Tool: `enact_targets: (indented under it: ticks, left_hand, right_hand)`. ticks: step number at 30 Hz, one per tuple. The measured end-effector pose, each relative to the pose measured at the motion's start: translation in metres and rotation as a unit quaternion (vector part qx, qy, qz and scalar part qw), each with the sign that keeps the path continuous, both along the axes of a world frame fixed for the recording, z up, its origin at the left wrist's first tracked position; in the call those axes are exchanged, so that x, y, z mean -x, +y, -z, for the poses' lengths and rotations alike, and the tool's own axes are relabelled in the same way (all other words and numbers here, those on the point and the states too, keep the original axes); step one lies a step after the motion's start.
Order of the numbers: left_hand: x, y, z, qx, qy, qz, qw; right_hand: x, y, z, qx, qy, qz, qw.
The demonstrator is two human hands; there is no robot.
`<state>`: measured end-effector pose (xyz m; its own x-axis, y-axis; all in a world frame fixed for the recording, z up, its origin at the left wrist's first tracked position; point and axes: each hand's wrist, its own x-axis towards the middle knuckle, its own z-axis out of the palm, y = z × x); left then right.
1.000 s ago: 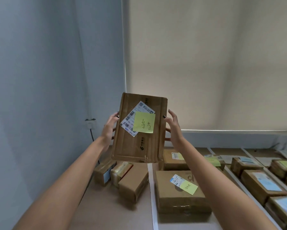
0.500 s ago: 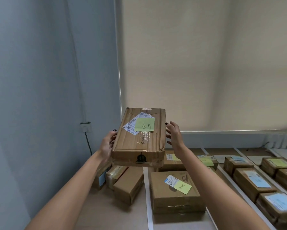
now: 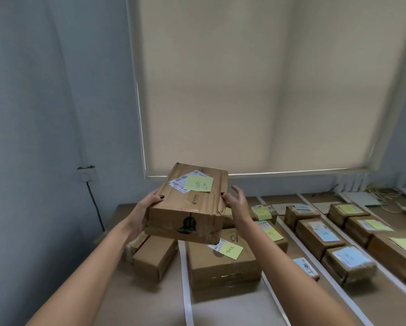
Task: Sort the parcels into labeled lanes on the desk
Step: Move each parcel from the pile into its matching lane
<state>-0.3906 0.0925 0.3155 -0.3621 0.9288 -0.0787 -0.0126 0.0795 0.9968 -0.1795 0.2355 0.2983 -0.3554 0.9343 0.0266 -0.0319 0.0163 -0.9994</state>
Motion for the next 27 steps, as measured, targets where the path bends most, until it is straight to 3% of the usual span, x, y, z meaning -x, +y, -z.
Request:
enact_targets:
  ticks: [3, 10, 18, 22, 27]
  left_hand:
    - [-0.027, 0.014, 0.025, 0.013, -0.023, 0.011, 1.0]
    - [-0.131, 0.051, 0.076, 0.021, -0.092, 0.034, 0.995]
    - [-0.308, 0.111, 0.093, 0.011, -0.13, 0.057, 0.99]
    - [-0.404, 0.147, 0.096, 0.007, -0.134, 0.02, 0.991]
    - [-0.508, 0.176, 0.093, -0.004, -0.124, -0.008, 0.992]
  right_hand:
    - [-0.026, 0.004, 0.021, 0.024, -0.016, 0.027, 0.999]
    - [-0.125, 0.016, 0.04, 0.093, -0.014, -0.01, 0.996]
    - [-0.309, 0.069, 0.048, 0.092, 0.022, -0.065, 0.993]
    - [-0.407, 0.101, 0.055, 0.082, 0.051, -0.098, 0.991]
    - [-0.505, 0.132, 0.048, 0.089, -0.024, -0.116, 0.989]
